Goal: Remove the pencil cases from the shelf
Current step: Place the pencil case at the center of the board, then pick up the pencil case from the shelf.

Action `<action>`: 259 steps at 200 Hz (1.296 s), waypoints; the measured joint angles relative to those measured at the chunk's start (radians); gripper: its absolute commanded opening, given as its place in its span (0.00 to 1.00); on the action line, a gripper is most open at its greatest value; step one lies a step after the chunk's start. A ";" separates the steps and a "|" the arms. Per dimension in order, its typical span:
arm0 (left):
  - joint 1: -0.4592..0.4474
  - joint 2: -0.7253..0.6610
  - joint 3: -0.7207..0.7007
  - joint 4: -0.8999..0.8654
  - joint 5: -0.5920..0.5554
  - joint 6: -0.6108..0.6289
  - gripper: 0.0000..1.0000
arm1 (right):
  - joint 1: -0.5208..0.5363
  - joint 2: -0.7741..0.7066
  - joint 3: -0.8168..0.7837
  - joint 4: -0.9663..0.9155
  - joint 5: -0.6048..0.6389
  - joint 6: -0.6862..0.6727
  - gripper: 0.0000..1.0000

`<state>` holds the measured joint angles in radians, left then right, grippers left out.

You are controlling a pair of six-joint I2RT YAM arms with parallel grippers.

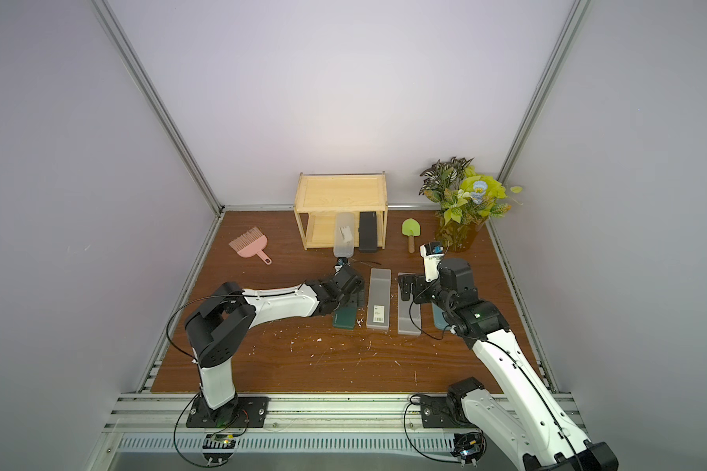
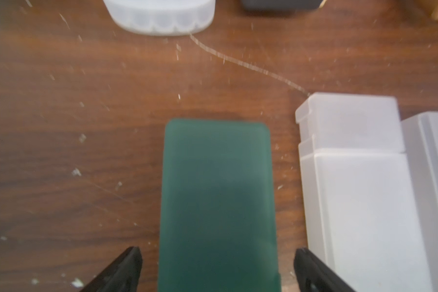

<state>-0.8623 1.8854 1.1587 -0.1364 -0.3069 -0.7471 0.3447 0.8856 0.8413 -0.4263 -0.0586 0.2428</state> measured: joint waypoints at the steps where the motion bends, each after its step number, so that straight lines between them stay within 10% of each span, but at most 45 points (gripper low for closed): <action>1: 0.000 0.000 0.002 0.000 -0.002 0.001 0.96 | 0.000 0.000 0.000 0.000 0.000 0.000 1.00; 76: 0.023 0.011 0.151 -0.040 -0.143 0.091 0.99 | 0.000 0.020 0.002 -0.002 -0.003 -0.002 1.00; 259: 0.192 0.244 0.352 0.047 -0.084 0.266 0.99 | 0.000 0.029 0.053 -0.040 0.003 -0.035 1.00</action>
<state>-0.6704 2.1296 1.5105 -0.0898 -0.3904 -0.4808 0.3447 0.9146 0.8940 -0.4660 -0.0559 0.2077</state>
